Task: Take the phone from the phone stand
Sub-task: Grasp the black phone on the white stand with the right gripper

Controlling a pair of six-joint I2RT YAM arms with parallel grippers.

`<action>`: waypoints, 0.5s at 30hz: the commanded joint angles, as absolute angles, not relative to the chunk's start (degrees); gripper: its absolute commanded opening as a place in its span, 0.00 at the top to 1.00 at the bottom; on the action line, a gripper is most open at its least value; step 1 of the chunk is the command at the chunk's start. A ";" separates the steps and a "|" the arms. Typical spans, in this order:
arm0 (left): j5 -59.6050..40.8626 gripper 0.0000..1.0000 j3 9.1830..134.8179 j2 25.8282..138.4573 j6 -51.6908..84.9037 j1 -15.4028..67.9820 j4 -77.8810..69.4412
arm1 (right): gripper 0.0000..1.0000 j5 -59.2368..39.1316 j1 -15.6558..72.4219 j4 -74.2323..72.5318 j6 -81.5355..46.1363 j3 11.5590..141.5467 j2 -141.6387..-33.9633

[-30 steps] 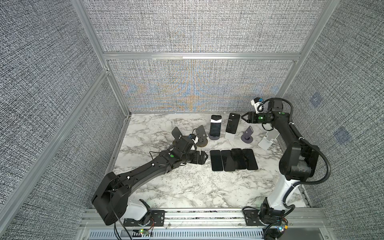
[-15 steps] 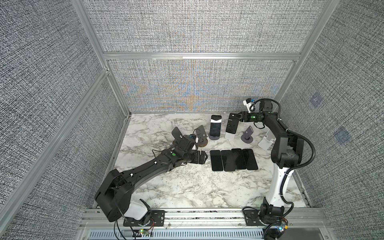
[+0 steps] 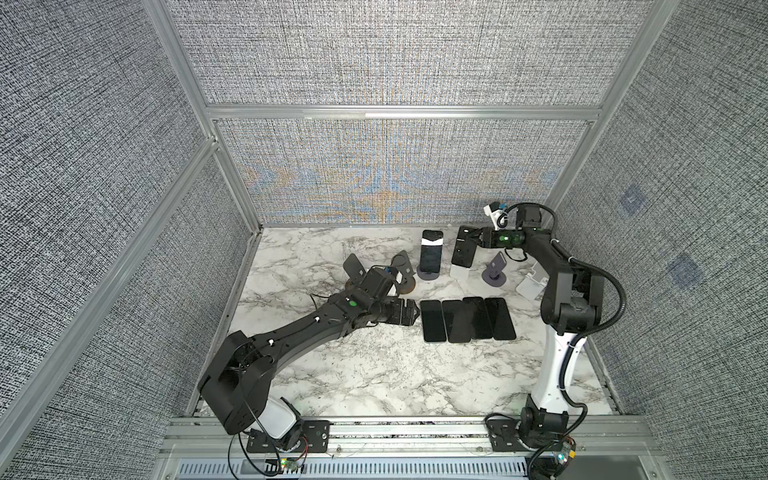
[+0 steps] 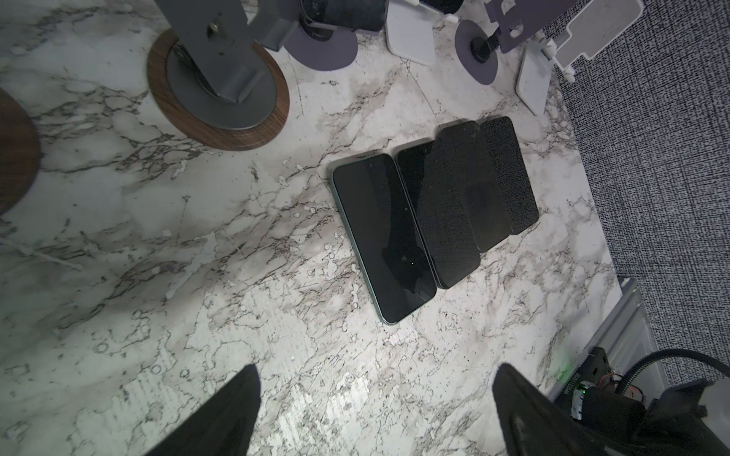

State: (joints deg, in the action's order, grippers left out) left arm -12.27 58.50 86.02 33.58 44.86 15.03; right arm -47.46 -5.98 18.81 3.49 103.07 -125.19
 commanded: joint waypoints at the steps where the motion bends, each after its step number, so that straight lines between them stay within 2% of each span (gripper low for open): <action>1: -13.07 0.07 58.77 86.37 33.22 44.81 14.74 | 0.64 -48.71 -5.99 16.79 3.13 102.43 -123.95; 15: -12.53 0.07 58.42 86.40 34.10 44.80 14.16 | 0.92 -47.99 -6.94 12.22 1.91 97.76 -120.44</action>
